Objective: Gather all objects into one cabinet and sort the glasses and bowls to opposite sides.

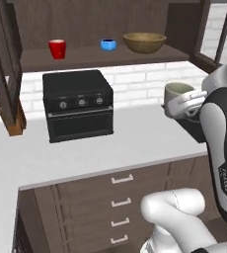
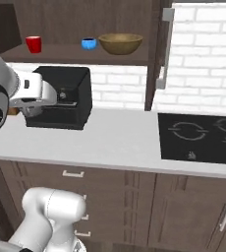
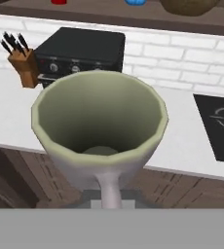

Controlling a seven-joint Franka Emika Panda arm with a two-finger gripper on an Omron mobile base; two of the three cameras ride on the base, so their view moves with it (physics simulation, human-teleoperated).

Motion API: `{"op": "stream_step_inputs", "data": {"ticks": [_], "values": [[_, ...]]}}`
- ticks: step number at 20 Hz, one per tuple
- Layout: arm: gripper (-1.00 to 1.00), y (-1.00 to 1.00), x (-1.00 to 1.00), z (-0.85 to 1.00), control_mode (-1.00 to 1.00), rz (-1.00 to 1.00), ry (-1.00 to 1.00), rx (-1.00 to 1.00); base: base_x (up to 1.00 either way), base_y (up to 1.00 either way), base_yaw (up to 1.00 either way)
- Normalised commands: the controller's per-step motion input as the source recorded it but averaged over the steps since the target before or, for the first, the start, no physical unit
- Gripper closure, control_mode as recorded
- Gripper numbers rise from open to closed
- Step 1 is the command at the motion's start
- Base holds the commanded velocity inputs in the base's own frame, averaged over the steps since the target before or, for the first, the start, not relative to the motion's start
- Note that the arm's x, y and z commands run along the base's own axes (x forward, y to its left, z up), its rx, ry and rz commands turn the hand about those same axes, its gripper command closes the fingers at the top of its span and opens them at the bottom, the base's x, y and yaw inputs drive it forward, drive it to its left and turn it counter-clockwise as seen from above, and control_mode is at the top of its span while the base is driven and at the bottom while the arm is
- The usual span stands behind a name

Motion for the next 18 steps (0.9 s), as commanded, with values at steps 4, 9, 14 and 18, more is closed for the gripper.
{"op": "stream_step_inputs", "data": {"ticks": [4, 9, 14, 18], "values": [[1.0, 0.0, 0.0, 0.0, 1.0, 0.0, 0.0, 0.0, 0.89, 0.07, 0.0], [1.0, 0.0, 0.0, 0.0, 1.0, 0.0, 0.0, 0.0, 0.54, 0.47, 0.0], [1.0, 0.0, 0.0, 0.0, 1.0, 0.0, 0.0, 0.0, 0.31, 0.75, 0.0], [1.0, 0.0, 0.0, 0.0, 1.0, 0.0, 0.0, 0.0, 0.99, 0.07, 0.0]]}}
